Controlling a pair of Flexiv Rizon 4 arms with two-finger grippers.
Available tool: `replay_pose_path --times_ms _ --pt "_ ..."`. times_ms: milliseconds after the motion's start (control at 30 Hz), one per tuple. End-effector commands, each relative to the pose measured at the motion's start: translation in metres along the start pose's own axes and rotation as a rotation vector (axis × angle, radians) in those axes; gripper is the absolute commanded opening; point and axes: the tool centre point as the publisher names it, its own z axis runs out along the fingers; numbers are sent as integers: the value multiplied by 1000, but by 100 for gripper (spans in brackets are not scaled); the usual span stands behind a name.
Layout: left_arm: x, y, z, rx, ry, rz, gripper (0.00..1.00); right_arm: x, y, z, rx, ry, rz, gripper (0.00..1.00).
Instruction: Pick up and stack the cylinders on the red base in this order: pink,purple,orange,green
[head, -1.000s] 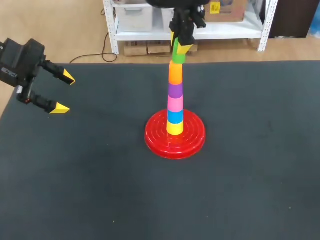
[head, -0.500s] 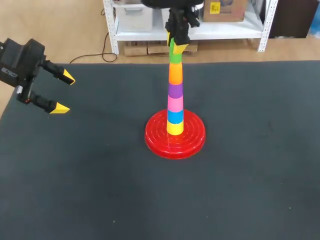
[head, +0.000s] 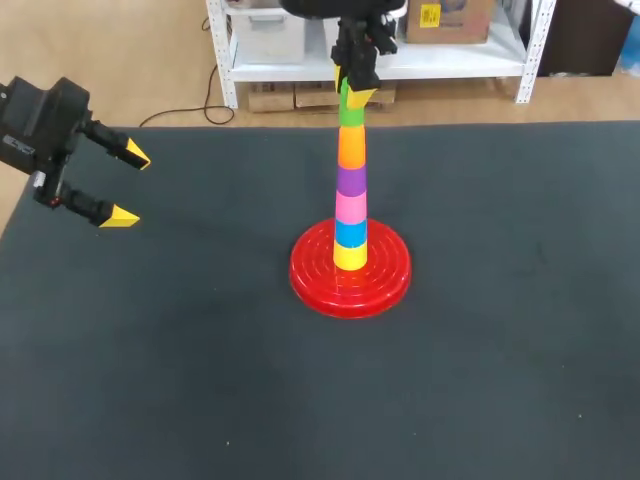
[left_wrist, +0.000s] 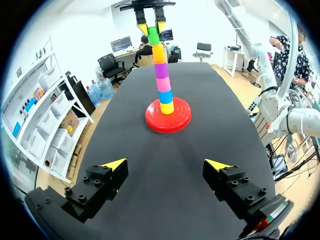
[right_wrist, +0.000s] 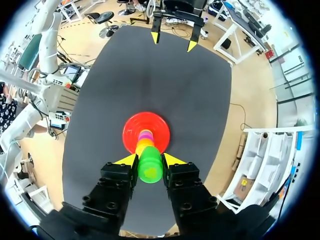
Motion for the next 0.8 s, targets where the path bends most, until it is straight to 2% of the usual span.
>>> replay_pose_path --times_ms 33,300,800 --pt "1 0 0 -2 -1 1 100 0 0 -1 -2 -7 -3 0" --pt "1 0 0 -2 -1 1 100 0 5 -6 5 -15 -12 0" --pt "1 0 0 -2 -1 1 100 -1 5 2 -11 -11 -12 0"
